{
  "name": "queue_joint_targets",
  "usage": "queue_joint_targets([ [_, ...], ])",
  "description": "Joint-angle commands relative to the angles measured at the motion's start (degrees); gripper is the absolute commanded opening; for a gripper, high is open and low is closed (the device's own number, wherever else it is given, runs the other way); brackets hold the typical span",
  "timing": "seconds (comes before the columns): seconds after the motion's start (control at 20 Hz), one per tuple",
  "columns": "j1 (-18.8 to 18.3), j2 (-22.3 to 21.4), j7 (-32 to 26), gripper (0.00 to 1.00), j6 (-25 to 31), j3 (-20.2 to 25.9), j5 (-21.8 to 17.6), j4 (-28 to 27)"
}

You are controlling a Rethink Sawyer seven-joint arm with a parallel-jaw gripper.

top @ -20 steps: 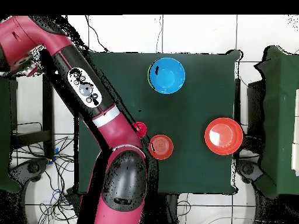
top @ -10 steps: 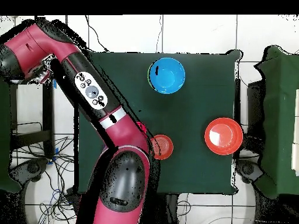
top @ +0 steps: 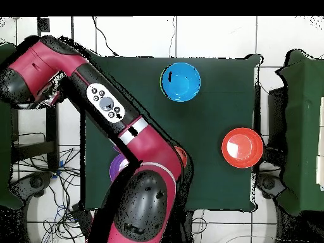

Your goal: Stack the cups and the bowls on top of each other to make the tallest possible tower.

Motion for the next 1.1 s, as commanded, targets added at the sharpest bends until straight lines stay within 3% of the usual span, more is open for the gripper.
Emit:
queue_joint_targets([
  [0.05, -2.0, -6.9, 17.7, 1.0, -5.4, -14.0, 4.1, 12.5],
  [0.4, -2.4, -11.0, 19.1, 1.0, -11.2, -18.8, 8.5, 20.2],
  [1.1, 1.6, -14.6, 16.2, 1.0, -20.9, -29.7, 12.2, 25.6],
])
